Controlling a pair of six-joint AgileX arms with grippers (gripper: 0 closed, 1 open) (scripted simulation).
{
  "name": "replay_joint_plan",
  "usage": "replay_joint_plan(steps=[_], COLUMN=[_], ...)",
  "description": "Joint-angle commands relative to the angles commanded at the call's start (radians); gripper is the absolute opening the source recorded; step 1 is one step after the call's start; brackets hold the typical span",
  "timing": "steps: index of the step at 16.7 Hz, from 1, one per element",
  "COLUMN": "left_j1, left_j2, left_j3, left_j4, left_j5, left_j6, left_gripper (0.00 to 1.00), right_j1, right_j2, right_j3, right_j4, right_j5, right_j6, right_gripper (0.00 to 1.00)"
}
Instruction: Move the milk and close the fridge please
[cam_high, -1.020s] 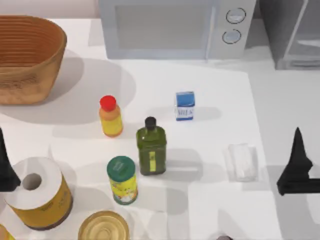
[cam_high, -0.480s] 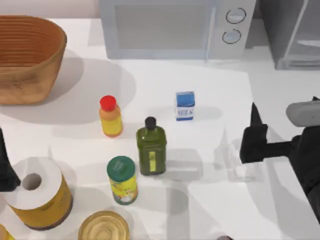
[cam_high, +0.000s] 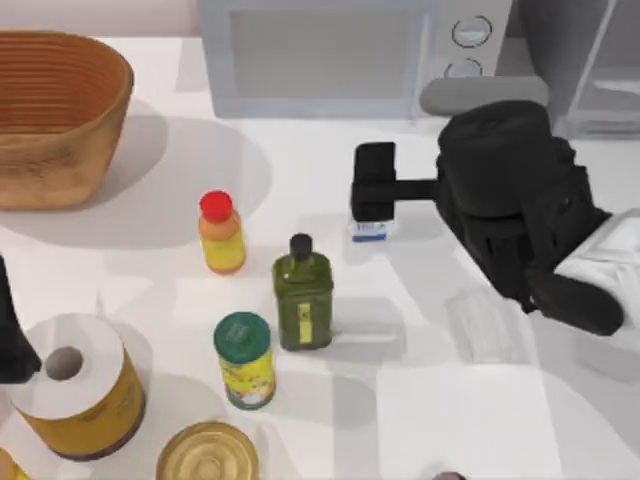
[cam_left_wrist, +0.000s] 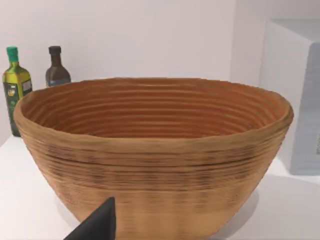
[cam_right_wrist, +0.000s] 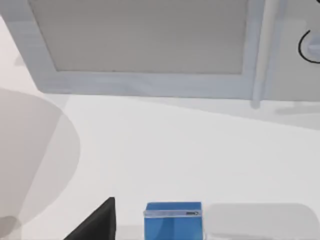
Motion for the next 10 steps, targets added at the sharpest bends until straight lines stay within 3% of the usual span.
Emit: replay_joint_plan(steps=[5,10], left_j1=[0.0,0.0], left_j2=[0.0,0.0], left_j3=[0.0,0.0], left_j4=[0.0,0.0], left_j5=[0.0,0.0], left_j6=[0.0,0.0], left_gripper=[1.0,1.0], right_j1=[-0.003,0.014], right_j2=[0.302,0.385], right_j3=[0.254,0.317], right_j4=[-0.174,-0.228], right_j5=[-0.02,-0.015], right_j6=[0.078,0.081], right_gripper=[1.0,1.0])
